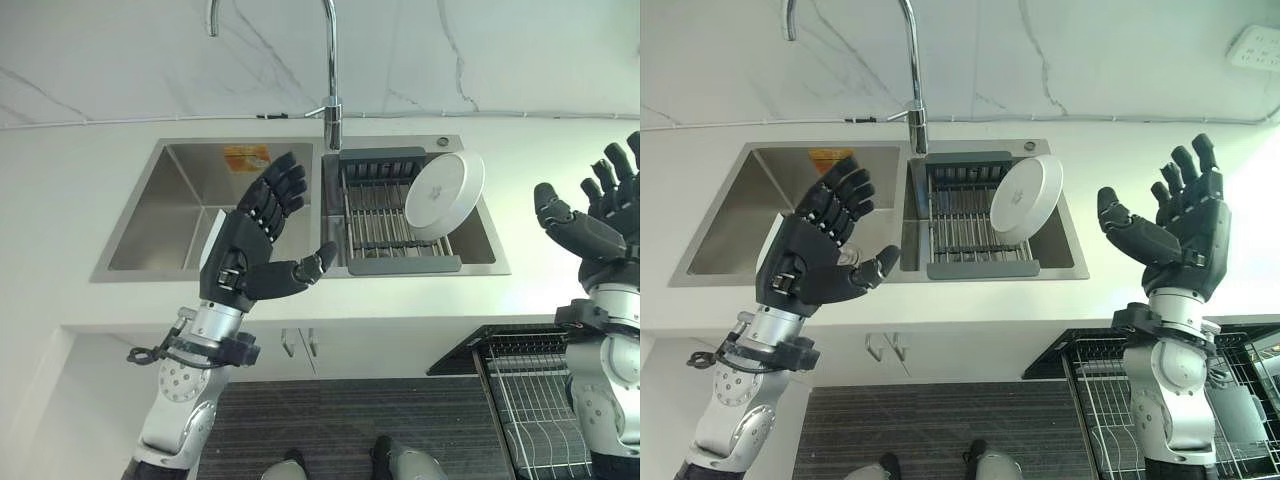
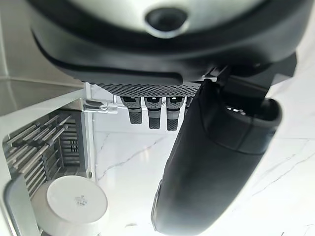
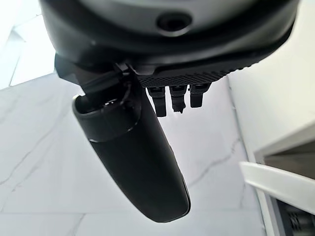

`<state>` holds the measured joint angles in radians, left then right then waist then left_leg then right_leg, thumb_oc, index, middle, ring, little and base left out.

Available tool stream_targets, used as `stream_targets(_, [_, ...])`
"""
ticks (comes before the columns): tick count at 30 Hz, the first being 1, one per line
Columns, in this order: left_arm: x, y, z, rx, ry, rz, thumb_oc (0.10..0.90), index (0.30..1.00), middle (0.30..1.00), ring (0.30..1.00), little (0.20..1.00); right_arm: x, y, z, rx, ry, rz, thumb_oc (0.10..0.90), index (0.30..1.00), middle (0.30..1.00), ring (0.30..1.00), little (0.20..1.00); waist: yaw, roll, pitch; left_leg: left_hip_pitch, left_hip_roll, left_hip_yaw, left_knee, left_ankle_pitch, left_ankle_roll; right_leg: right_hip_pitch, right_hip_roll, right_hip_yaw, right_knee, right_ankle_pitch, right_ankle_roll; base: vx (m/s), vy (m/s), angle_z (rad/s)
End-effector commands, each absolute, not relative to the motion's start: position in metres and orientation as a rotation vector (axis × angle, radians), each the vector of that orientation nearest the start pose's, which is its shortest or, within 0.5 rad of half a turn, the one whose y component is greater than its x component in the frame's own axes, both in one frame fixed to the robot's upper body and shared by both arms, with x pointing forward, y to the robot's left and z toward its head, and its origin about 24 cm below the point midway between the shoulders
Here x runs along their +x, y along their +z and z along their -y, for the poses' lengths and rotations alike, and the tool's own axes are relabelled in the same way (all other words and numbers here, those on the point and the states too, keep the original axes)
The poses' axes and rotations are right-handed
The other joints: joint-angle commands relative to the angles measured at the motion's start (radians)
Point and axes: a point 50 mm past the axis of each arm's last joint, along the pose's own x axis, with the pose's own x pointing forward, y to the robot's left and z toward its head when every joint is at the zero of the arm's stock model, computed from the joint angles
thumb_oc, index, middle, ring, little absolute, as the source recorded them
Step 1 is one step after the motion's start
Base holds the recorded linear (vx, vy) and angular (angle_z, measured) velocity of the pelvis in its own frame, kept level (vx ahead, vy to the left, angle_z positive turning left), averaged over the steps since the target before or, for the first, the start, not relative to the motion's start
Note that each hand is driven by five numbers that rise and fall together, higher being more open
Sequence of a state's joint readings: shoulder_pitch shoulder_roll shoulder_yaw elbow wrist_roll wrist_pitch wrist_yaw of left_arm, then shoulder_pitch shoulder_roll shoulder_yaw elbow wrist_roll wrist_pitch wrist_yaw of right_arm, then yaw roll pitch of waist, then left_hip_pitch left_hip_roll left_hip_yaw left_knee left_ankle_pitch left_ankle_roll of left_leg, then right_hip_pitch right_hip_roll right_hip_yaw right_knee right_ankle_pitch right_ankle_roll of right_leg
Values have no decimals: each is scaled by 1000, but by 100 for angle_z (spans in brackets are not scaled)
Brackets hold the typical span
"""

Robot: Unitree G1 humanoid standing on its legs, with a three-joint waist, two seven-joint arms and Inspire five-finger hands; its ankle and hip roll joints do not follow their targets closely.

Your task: Place the dishes in the dishwasher.

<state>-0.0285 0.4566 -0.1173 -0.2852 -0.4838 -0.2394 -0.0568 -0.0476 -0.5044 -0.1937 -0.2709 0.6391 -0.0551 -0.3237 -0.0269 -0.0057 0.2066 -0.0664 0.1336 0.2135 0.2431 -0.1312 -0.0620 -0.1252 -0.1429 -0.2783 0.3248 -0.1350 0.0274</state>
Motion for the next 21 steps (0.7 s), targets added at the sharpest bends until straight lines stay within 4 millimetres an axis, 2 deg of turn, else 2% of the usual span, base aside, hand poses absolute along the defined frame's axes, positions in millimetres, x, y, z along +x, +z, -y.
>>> stream_targets(1, [232, 181, -174, 1, -345, 706, 800, 900, 900, 900, 900, 249, 202, 260, 170, -216, 583, 800, 900, 900, 900, 900, 1, -26, -103, 22, -9, -10, 57, -140, 18, 14, -16, 14, -25, -25, 92, 83, 92, 10])
stream_targets(6, [235, 181, -176, 7, -371, 693, 800, 900, 900, 900, 900, 261, 184, 259, 214, -204, 478, 800, 900, 900, 900, 900, 16, -43, -100, 41, -21, -17, 57, -166, 30, 11, -46, -8, -25, -2, 117, 48, 47, 9])
stream_targets(14, [237, 182, -173, 29, -401, 698, 800, 900, 900, 900, 900, 271, 166, 275, 227, -311, 390, 800, 900, 900, 900, 900, 25, -56, -97, 48, -23, -20, 57, -175, 41, 17, -53, -17, -25, 4, 124, 14, 5, 4])
stream_targets(21, [238, 182, -173, 30, -396, 693, 800, 900, 900, 900, 900, 273, 160, 284, 223, -404, 363, 800, 900, 900, 900, 900, 32, -56, -96, 53, -22, -19, 57, -180, 46, 28, -50, -15, -25, -1, 121, 10, -3, 0])
